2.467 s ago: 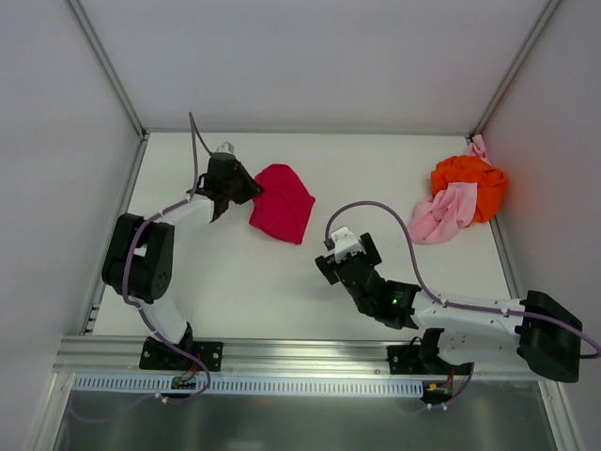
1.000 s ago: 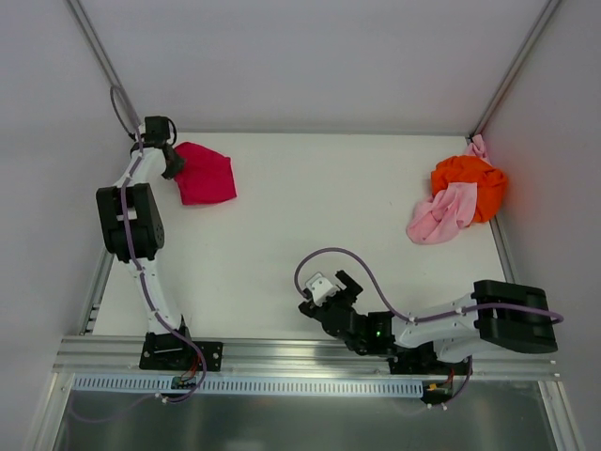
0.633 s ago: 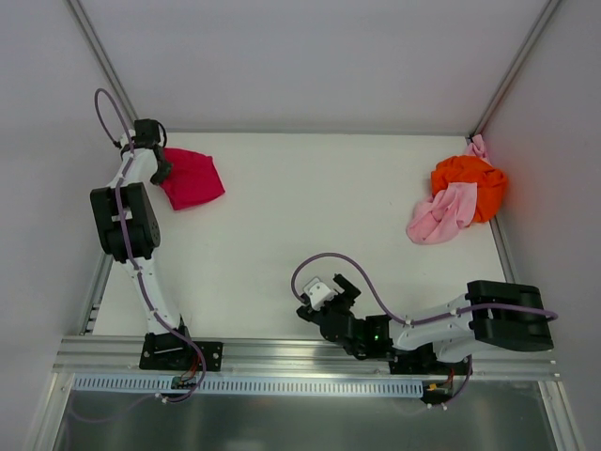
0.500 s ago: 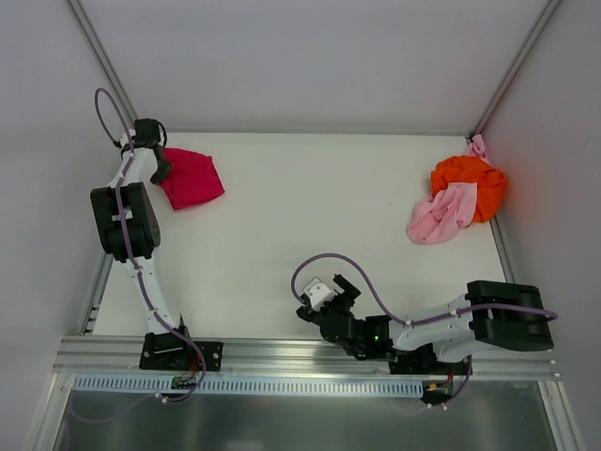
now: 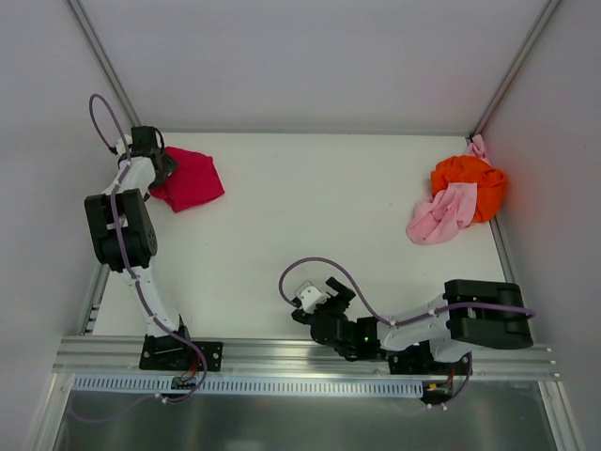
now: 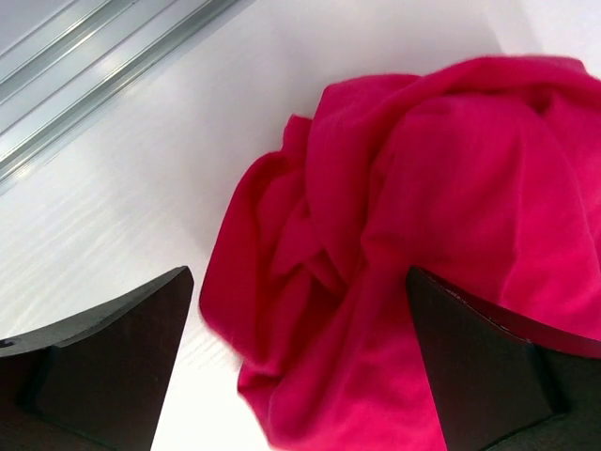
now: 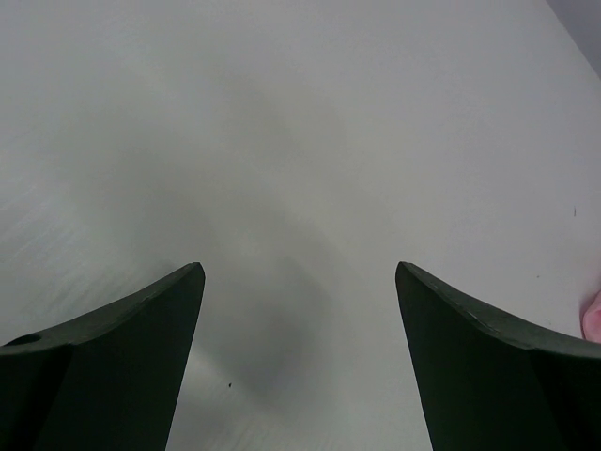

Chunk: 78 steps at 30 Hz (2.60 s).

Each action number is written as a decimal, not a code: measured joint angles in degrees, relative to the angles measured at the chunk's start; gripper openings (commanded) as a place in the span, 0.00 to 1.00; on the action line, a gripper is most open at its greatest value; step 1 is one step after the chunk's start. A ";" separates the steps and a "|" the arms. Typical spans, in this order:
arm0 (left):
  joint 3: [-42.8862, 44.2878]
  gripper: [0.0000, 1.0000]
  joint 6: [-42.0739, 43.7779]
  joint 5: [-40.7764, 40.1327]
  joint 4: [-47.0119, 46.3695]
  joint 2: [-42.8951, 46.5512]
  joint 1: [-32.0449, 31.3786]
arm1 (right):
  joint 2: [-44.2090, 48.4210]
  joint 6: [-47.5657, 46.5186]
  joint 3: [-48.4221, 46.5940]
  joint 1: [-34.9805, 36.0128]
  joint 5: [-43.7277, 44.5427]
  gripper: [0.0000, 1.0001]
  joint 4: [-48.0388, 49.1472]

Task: Fold and stack the t-shirts
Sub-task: Put the neatly folded tshirt into the corner of the board with the left arm

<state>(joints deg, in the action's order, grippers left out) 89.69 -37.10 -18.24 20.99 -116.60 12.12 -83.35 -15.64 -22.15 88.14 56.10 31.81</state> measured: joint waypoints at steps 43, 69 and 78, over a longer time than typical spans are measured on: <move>-9.97 0.99 2.62 21.27 -17.40 1.40 -20.41 | 1.97 -0.52 -10.75 4.42 5.01 0.88 -6.25; -14.05 0.99 -0.17 8.57 -13.62 2.62 -20.20 | 0.59 -2.64 -12.46 5.73 6.29 0.88 -6.82; -18.69 0.99 -4.81 7.02 -12.61 6.29 -17.49 | 0.59 -2.51 -12.13 6.08 6.80 0.89 -6.86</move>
<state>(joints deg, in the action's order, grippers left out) 71.00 -41.91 -11.22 8.38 -110.30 -5.37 -82.76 -18.15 -34.28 94.21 62.89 24.95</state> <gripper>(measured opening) 0.987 0.884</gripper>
